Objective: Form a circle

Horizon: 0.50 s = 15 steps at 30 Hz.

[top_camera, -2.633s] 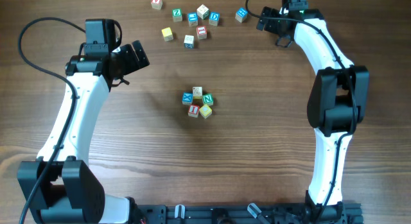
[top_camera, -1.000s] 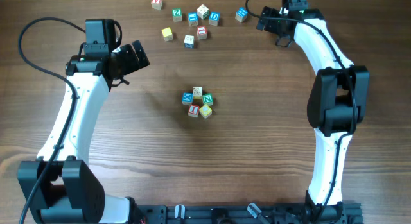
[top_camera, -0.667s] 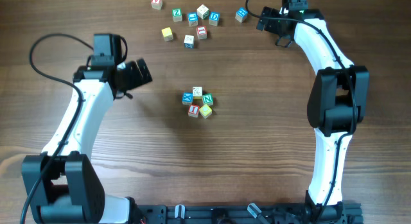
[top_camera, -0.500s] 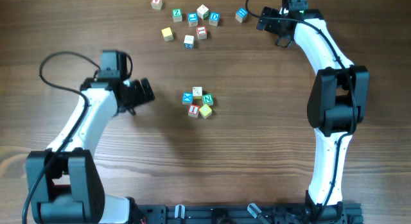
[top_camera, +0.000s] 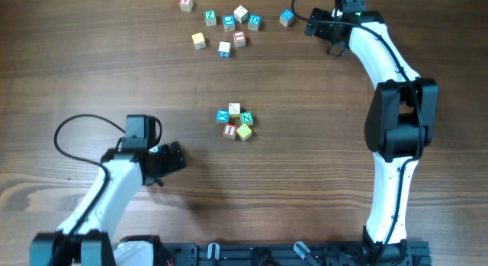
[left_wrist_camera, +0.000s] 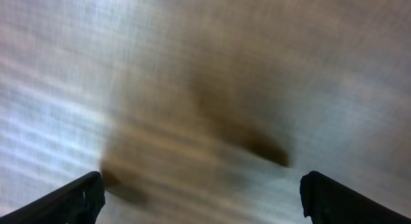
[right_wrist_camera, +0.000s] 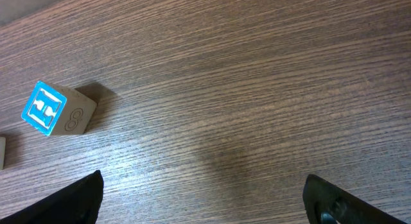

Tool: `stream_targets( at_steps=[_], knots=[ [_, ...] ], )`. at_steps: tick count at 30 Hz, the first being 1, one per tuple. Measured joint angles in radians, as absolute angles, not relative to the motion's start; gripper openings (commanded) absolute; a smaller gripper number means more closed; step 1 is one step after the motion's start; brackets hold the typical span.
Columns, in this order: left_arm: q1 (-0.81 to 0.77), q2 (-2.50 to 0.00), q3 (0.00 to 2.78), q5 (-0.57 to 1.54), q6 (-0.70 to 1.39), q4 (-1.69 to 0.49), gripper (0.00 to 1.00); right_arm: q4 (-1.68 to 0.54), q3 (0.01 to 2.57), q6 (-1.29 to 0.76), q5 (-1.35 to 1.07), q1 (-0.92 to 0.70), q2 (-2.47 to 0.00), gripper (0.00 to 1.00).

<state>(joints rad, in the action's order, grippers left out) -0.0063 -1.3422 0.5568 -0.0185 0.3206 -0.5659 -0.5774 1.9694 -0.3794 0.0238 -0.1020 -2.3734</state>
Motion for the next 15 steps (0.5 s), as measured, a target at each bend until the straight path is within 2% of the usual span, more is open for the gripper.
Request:
stream_targets(
  at_steps=[12, 14, 15],
  knots=[
    [-0.006, -1.285, 0.508, -0.026, 0.321, -0.551, 1.00, -0.577, 1.969, -0.376, 0.023, -0.102, -2.373, 1.00],
    [-0.006, -1.232, 0.484, -0.026, 0.320, -0.522, 1.00, -0.576, 1.969, -0.376, 0.023, -0.102, -2.373, 1.00],
    [-0.006, -1.168, 0.457, -0.025, 0.321, -0.422, 1.00, -0.575, 1.969, -0.376, 0.024, -0.102, -2.373, 1.00]
  ],
)
